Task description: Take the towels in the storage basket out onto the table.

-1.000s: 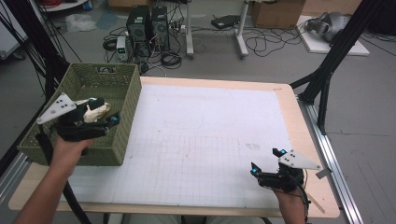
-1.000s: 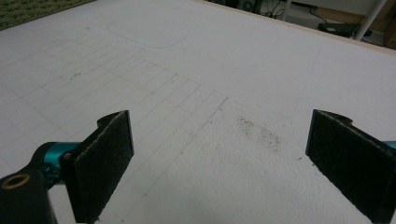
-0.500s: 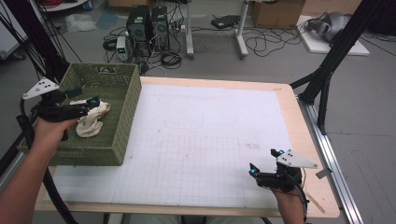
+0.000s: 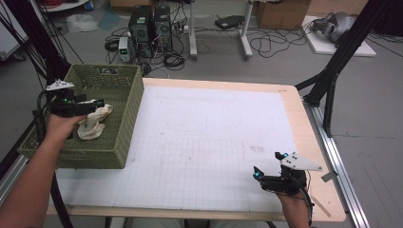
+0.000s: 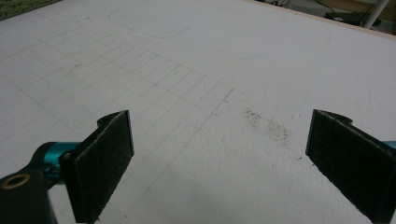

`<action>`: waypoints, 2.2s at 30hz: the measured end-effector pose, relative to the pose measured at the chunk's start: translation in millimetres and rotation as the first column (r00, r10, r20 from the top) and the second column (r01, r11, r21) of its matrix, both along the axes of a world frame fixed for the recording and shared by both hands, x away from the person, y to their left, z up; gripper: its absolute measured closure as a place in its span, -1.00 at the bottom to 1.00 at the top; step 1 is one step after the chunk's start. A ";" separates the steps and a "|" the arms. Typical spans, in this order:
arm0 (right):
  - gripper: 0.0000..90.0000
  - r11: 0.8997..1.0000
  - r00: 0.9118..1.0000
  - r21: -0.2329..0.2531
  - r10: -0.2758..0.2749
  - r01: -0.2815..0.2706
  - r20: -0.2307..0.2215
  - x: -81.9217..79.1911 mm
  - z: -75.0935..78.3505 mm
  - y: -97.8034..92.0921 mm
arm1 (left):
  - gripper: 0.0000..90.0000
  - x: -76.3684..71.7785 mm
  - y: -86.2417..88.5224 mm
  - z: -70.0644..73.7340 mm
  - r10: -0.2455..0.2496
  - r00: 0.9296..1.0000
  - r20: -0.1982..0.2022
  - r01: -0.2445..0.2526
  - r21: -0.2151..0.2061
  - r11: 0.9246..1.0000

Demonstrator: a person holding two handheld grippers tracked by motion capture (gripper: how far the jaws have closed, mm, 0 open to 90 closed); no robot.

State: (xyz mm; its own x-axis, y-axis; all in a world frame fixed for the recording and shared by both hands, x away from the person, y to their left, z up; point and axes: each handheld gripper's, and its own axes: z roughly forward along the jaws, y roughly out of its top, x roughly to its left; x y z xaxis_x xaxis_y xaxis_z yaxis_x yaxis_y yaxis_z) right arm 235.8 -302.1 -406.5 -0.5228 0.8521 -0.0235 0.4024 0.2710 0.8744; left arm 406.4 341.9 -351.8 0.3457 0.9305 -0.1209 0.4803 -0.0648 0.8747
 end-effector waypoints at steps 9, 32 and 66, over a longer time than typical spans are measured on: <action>-0.85 1.000 1.000 -0.005 -0.007 0.007 -0.007 -1.5 -1.5 -2.5 | -0.55 20.2 5.6 -29.4 0.129 0.978 -0.165 -0.102 0.165 0.981; -0.85 1.000 1.000 -0.004 -0.011 0.011 -0.022 -4.1 -2.2 -3.7 | 0.35 26.8 4.2 -50.0 0.161 0.912 -0.378 -0.026 0.340 0.940; -0.85 1.000 1.000 0.011 -0.013 0.013 0.006 -8.2 5.0 -3.0 | 0.55 -50.0 18.1 48.7 0.107 0.980 0.169 -0.097 -0.067 0.993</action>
State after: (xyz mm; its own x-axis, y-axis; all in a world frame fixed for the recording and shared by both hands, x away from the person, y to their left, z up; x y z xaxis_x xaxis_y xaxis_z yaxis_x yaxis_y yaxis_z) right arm 227.6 -305.1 -401.5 -0.5117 0.8590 -0.0179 0.4001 0.2567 0.8798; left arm 356.4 360.0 -303.1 0.2694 0.9552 -0.1225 0.3239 0.0299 0.9456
